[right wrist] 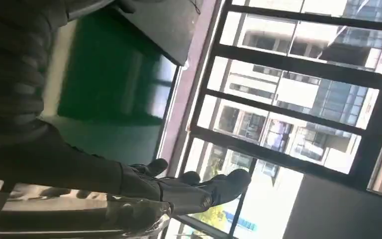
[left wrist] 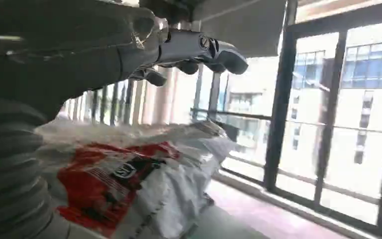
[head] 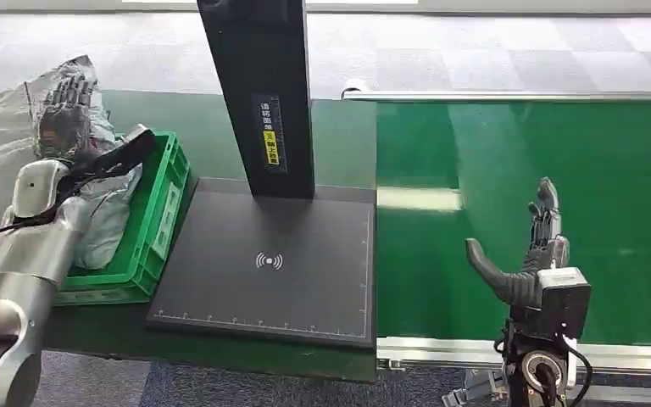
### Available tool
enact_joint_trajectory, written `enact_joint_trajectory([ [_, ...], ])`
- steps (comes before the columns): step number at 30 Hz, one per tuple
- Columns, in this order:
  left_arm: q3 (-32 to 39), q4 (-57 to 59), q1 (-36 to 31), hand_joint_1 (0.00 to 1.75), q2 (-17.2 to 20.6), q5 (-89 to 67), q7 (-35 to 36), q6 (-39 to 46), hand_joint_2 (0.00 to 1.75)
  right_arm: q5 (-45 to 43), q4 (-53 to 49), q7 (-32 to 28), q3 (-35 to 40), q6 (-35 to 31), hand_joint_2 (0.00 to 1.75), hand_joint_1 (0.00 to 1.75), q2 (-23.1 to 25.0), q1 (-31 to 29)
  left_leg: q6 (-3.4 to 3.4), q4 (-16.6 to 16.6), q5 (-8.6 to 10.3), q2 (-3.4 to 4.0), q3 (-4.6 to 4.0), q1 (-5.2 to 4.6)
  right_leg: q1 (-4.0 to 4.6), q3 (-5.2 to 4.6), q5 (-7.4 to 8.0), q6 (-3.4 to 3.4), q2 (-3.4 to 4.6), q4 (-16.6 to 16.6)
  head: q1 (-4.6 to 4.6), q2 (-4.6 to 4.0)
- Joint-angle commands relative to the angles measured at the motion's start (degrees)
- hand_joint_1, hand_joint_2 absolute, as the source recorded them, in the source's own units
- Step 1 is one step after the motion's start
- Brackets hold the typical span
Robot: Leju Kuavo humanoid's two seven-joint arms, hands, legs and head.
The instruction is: Moved the parcel from conveyor to table for the left to box.
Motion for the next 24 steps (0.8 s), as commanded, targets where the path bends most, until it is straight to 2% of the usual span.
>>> enact_joint_trajectory([
  [1, 6.8, -35.6, 23.8, 0.00, -9.5, 64.7, -24.0, -25.4, 1.75, -3.6, 1.6, -0.2, -0.3, 1.7, 1.75, 0.00, -1.7, 0.3, 0.04, -0.3, 0.03, 0.14, 0.18, -0.03, -0.03, 0.13, 0.08, 0.04, 0.20, -0.3, -0.07, 0.00],
  [2, 4.2, -40.9, 31.3, 0.00, -11.0, 76.2, -22.8, -34.2, 1.75, -5.0, 2.7, -0.7, 0.3, 3.3, 1.75, 0.00, -1.7, 0.1, 0.04, -0.2, -0.03, 0.25, 0.24, -0.12, -0.10, 0.16, 0.04, 0.06, 0.28, -0.2, 0.00, 0.00],
  [3, 4.2, -40.9, 31.3, 0.00, -11.0, 76.2, -22.8, -34.2, 1.75, -5.0, 2.7, -0.7, 0.3, 3.3, 1.75, 0.00, -1.7, 0.1, 0.07, -0.3, -0.05, 0.31, 0.33, -0.12, -0.10, 0.23, 0.06, 0.07, 0.35, -0.3, -0.02, 0.00],
  [4, 1.1, -43.9, 37.4, 0.00, -12.7, 77.5, -24.6, -35.9, 1.75, -6.4, 3.0, -1.4, 0.6, 4.9, 1.75, 0.00, -1.1, 0.7, 0.06, -0.3, -0.06, 0.41, 0.42, -0.18, -0.16, 0.24, 0.04, 0.06, 0.44, -0.3, 0.00, 0.00],
  [5, -4.5, -44.1, 41.2, 0.00, -13.2, 79.6, -24.4, -38.2, 1.75, -10.4, 2.9, -1.9, 1.3, 10.0, 1.75, 0.00, -0.9, 2.0, 0.05, -0.3, -0.11, 0.39, 0.40, -0.19, -0.18, 0.24, 0.00, 0.07, 0.41, -0.2, 0.00, 0.00],
  [6, -6.8, -43.0, 43.5, 0.00, -15.2, 76.8, -26.2, -37.1, 1.75, -10.0, 2.5, -2.1, 1.7, 10.4, 1.75, 0.00, -0.4, 3.3, 0.07, -0.3, -0.16, 0.51, 0.45, -0.16, -0.15, 0.25, 0.03, 0.06, 0.55, -0.3, -0.04, 0.00],
  [7, -11.3, -37.5, 45.9, 0.00, -18.0, 76.1, -26.7, -36.3, 1.75, -14.7, 2.5, -1.4, 1.9, 14.7, 1.75, 0.00, 1.3, 5.5, 0.10, -0.2, -0.23, 0.47, 0.36, -0.15, -0.14, 0.18, -0.03, 0.05, 0.48, -0.2, 0.02, 0.00],
  [8, -13.1, -30.8, 47.1, 0.00, -20.8, 75.7, -25.6, -35.5, 1.75, -15.4, 3.5, -0.7, 2.4, 16.2, 1.75, 0.00, 2.2, 6.7, 0.11, -0.5, -0.17, 0.25, 0.63, -0.20, -0.18, 0.49, -0.04, 0.07, 0.29, -0.5, -0.04, 0.00],
  [10, -16.9, -18.6, 46.4, 0.00, -23.4, 69.8, -30.5, -31.9, 1.75, -15.3, 7.3, -0.5, 4.1, 16.9, 1.75, 0.00, 3.5, 7.7, 0.14, -0.5, -0.17, 0.11, 0.63, -0.18, -0.17, 0.49, -0.07, 0.12, 0.18, -0.6, -0.09, 0.00],
  [11, -17.1, -14.2, 45.8, 0.00, -24.5, 72.4, -30.5, -35.2, 1.75, -15.1, 9.9, -0.8, 5.2, 17.6, 1.75, 0.00, 3.8, 7.7, 0.16, -0.4, -0.29, 0.08, 0.56, -0.19, -0.19, 0.44, -0.17, 0.20, 0.17, -0.5, 0.02, 0.00],
  [12, -17.5, -13.3, 45.8, 0.00, -24.7, 72.0, -31.2, -35.1, 1.75, -14.5, 10.9, -1.6, 5.7, 17.3, 1.75, 0.00, 4.1, 7.8, 0.20, -0.2, -0.37, 0.05, 0.41, -0.16, -0.17, 0.38, -0.30, 0.31, 0.09, -0.3, 0.00, 0.00],
  [15, -16.8, -16.5, 46.5, 0.00, -25.2, 70.3, -30.7, -35.8, 1.75, -14.5, 12.2, -3.7, 6.3, 16.9, 1.75, 0.00, 4.2, 7.8, 0.19, -0.3, -0.35, 0.10, 0.29, -0.11, -0.12, 0.30, -0.19, 0.29, 0.25, -0.4, 0.02, 0.00],
  [24, -15.7, -18.4, 46.0, 0.00, -25.0, 70.0, -28.3, -37.0, 1.75, -14.8, 10.8, -3.6, 5.8, 17.0, 1.75, 0.00, 4.1, 7.8, 0.18, -0.1, -0.35, 0.10, 0.16, -0.07, -0.08, 0.16, -0.18, 0.24, 0.26, -0.3, -0.02, 0.00],
])
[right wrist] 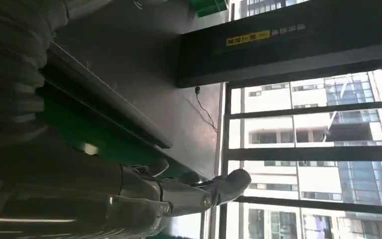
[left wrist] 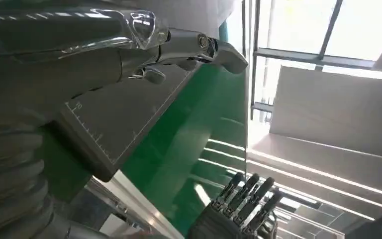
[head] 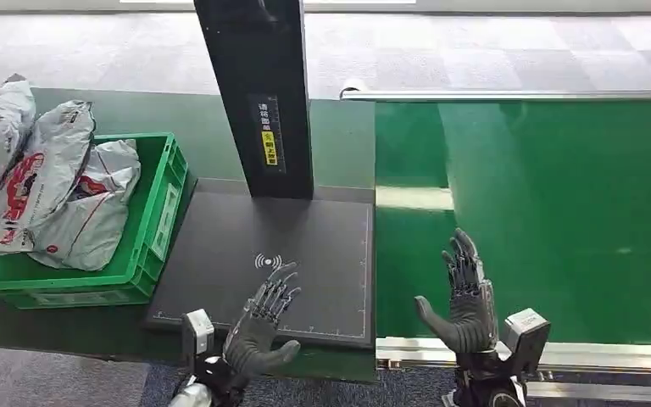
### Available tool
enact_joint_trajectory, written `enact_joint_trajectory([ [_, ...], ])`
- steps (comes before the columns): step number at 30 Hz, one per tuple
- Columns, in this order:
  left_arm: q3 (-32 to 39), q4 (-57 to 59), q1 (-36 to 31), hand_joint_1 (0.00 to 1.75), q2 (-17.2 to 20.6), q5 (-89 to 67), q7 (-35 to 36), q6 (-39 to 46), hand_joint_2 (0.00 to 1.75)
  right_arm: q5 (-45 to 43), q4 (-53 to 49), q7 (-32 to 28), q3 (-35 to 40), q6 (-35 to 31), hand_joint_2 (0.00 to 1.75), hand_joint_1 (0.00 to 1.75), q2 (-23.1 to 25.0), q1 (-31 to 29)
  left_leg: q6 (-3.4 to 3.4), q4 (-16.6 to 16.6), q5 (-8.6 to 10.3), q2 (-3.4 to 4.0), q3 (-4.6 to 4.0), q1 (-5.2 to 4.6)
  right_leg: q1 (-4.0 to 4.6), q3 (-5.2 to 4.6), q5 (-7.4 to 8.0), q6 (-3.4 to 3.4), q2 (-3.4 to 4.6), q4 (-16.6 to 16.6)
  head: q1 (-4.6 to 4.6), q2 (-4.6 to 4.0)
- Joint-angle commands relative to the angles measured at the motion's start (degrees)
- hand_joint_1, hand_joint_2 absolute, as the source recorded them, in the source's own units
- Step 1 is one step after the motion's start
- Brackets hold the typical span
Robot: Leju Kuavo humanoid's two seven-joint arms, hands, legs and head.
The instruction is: Moved the parcel from conveyor to table for the left to box.
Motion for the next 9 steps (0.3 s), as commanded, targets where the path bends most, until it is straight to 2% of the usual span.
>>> enact_joint_trajectory([
  [1, -1.2, 3.8, -0.3, 0.00, -0.3, 0.0, 0.5, -0.1, 1.75, -0.3, 4.3, -0.2, 0.8, 0.0, 1.75, 0.00, 0.0, -0.6, 0.00, -0.1, 0.02, -0.04, 0.09, 0.03, 0.03, 0.12, 0.03, -0.01, 0.02, -0.1, 0.00, 0.00],
  [9, -0.1, 3.8, -0.7, 0.00, -0.7, -2.5, 0.7, -0.1, 1.75, -0.2, 4.3, 0.6, 0.6, 0.3, 1.75, 0.00, 0.5, -0.6, -0.01, -0.1, 0.04, -0.04, 0.08, 0.04, 0.04, 0.11, 0.04, -0.03, 0.04, -0.1, 0.00, 0.00],
])
